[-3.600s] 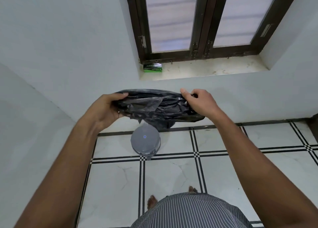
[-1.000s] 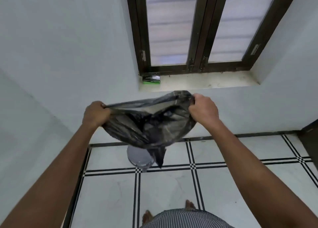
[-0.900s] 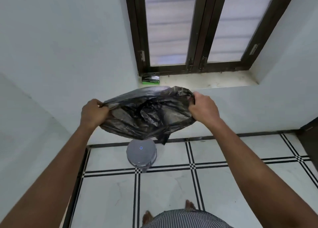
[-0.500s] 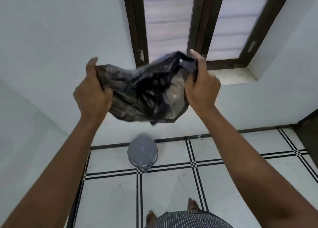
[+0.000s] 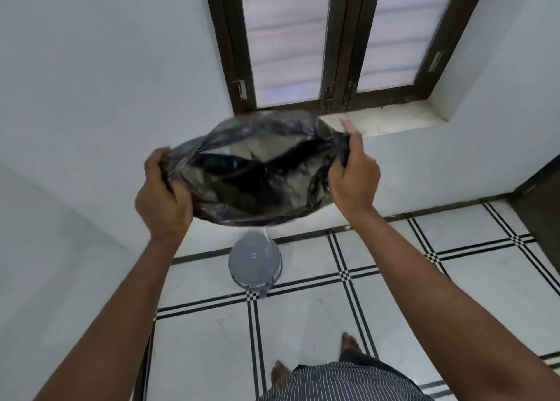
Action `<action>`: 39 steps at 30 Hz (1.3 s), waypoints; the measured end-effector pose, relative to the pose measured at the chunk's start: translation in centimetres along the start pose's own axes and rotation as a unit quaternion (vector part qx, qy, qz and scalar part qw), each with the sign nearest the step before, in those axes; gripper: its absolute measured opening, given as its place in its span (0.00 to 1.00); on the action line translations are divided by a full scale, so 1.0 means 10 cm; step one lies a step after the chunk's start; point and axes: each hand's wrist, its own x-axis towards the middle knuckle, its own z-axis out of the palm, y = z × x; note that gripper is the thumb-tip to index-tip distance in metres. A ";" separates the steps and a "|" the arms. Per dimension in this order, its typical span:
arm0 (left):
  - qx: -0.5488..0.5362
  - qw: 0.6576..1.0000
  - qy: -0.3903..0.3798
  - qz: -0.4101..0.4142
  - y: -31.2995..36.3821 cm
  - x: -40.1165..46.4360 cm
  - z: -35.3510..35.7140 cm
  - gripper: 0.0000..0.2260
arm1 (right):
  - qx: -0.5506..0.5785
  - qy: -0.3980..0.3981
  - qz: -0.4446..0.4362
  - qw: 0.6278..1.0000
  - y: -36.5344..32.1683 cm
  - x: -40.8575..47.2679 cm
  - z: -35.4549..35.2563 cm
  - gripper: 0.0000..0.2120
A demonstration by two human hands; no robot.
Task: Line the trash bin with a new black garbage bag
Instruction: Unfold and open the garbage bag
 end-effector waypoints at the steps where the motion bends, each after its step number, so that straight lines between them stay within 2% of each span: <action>1: 0.016 0.999 -0.005 0.048 0.02 -0.03 -0.03 0.23 | -0.011 -0.001 -0.044 0.999 -0.01 -0.06 0.01 0.25; 2: 0.064 0.992 -0.053 0.091 -0.05 -0.09 -0.02 0.22 | -0.049 -0.065 -0.067 0.994 0.06 -0.16 0.06 0.23; 3: 0.131 0.973 -0.147 0.118 -0.20 -0.17 0.01 0.19 | -0.117 -0.197 -0.056 0.972 0.19 -0.30 0.13 0.21; 4: 0.200 0.930 -0.286 0.113 -0.44 -0.26 0.06 0.15 | -0.192 -0.373 -0.013 0.908 0.33 -0.45 0.18 0.18; 5: 0.267 0.852 -0.445 0.071 -0.65 -0.34 0.10 0.14 | -0.248 -0.546 0.045 0.799 0.46 -0.62 0.19 0.14; 6: 0.299 0.758 -0.579 0.012 -0.84 -0.43 0.11 0.14 | -0.251 -0.656 0.111 0.703 0.56 -0.77 0.17 0.13; 7: 0.281 0.705 -0.649 -0.053 -0.98 -0.53 0.08 0.12 | -0.223 -0.700 0.179 0.655 0.62 -0.88 0.15 0.15; 8: 0.240 0.704 -0.659 -0.107 -1.09 -0.59 0.06 0.11 | -0.183 -0.697 0.228 0.655 0.66 -0.94 0.15 0.15; 9: 0.188 0.732 -0.637 -0.154 -1.13 -0.62 0.04 0.11 | -0.147 -0.668 0.249 0.686 0.68 -0.95 0.18 0.15; 11: 0.097 0.811 -0.531 -0.223 -1.10 -0.61 0.08 0.14 | -0.097 -0.583 0.261 0.763 0.63 -0.85 0.27 0.14; 12: 0.060 0.840 -0.475 -0.254 -1.01 -0.55 0.10 0.13 | -0.075 -0.542 0.265 0.794 0.58 -0.76 0.32 0.14; 14: 0.009 0.871 -0.397 -0.289 -0.81 -0.38 0.16 0.11 | -0.035 -0.469 0.253 0.845 0.47 -0.57 0.38 0.13; 16: -0.013 0.890 -0.361 -0.279 -0.63 -0.23 0.21 0.11 | -0.010 -0.417 0.238 0.877 0.38 -0.43 0.42 0.11; 18: -0.034 0.897 -0.340 -0.281 -0.50 -0.15 0.27 0.10 | 0.064 -0.386 0.277 0.878 0.33 -0.29 0.51 0.11; 21: -0.070 0.892 -0.303 -0.328 -0.33 -0.03 0.38 0.10 | 0.157 -0.348 0.329 0.864 0.27 -0.07 0.63 0.14; 23: -0.094 0.887 -0.275 -0.359 -0.24 0.07 0.45 0.11 | 0.162 -0.341 0.310 0.873 0.22 0.10 0.66 0.16; 29: -0.093 0.886 -0.241 -0.386 -0.10 0.07 0.58 0.11 | 0.136 -0.343 0.220 0.903 0.21 0.30 0.76 0.17; 39: -0.066 0.869 -0.250 -0.421 -0.16 -0.18 0.63 0.11 | 0.193 -0.397 0.264 0.858 0.37 0.28 0.79 0.16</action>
